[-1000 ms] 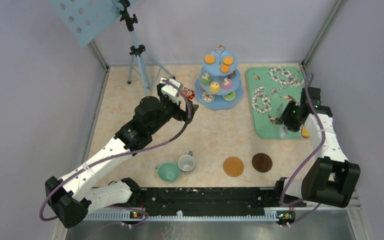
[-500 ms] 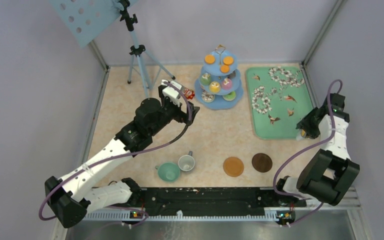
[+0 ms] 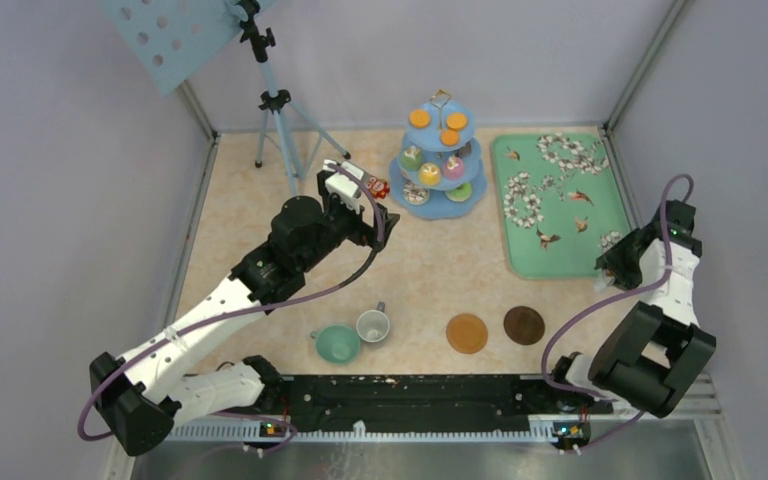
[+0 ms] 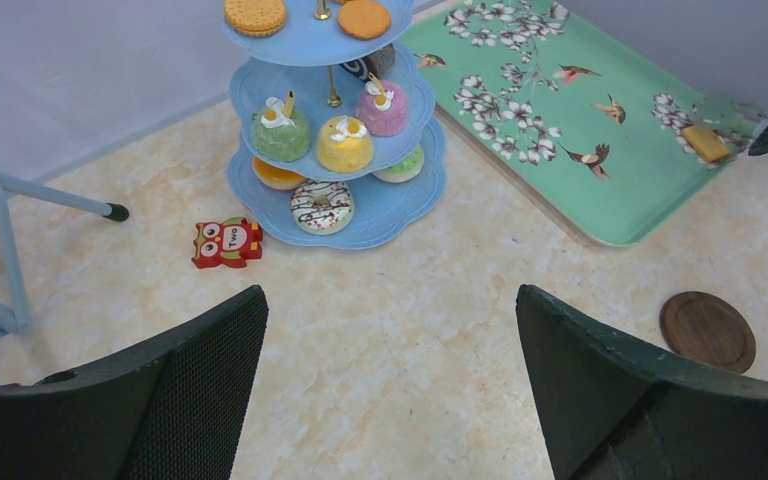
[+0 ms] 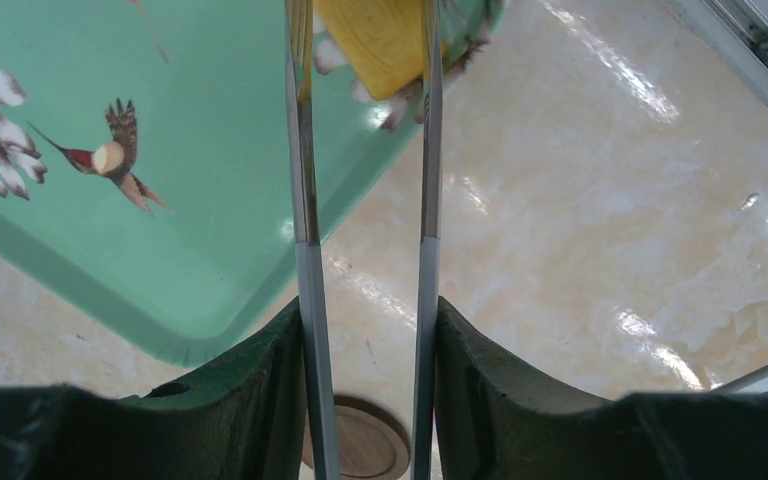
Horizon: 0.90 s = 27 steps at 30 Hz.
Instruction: Serve the afternoon tea
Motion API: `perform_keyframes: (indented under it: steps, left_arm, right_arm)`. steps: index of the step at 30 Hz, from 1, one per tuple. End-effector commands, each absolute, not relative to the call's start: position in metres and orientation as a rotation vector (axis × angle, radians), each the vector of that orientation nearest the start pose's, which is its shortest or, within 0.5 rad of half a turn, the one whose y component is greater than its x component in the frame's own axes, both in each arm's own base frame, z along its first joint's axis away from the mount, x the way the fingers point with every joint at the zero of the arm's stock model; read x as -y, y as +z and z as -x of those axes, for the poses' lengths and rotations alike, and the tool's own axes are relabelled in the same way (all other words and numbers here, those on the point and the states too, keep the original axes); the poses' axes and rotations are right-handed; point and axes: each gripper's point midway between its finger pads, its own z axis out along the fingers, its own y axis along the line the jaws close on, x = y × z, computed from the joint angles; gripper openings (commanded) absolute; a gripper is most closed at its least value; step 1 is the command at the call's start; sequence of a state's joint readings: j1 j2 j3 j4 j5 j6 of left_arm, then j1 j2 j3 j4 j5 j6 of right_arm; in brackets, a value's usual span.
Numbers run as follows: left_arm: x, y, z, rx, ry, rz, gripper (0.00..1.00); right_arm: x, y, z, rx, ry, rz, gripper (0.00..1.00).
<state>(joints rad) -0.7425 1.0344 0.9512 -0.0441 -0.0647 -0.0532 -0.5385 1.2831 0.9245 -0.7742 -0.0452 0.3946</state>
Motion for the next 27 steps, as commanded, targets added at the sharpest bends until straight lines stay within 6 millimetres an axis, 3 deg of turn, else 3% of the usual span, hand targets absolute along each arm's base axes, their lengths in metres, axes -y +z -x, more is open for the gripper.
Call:
perform_keyframes:
  steps: [1,7,13,16,21,23,27]
  left_arm:
    - [0.250,0.322,-0.283,-1.582,-0.560,-0.520,0.99]
    - [0.251,0.323,-0.283,-1.580,-0.560,-0.522,0.99]
    - [0.249,0.325,-0.283,-1.577,-0.554,-0.517,0.99]
    - [0.247,0.325,-0.284,-1.577,-0.545,-0.513,0.99]
    - [0.248,0.322,-0.286,-1.585,-0.539,-0.517,0.99]
    - [0.247,0.322,-0.287,-1.587,-0.533,-0.516,0.99]
    - [0.244,0.325,-0.287,-1.578,-0.522,-0.508,0.99]
  right_arm:
    - [0.123,0.099,-0.235,-2.346,0.056,-1.273,0.41]
    - [0.099,0.091,-0.232,-2.390,0.204,-1.225,0.40]
    - [0.079,0.091,-0.250,-2.441,0.321,-1.088,0.37]
    - [0.056,0.091,-0.266,-2.493,0.384,-0.964,0.37]
    - [-0.012,0.109,-0.290,-2.580,0.521,-0.602,0.37]
    - [-0.015,0.119,-0.292,-2.575,0.462,-0.547,0.38]
    - [0.016,0.130,-0.280,-2.572,0.210,-0.586,0.42]
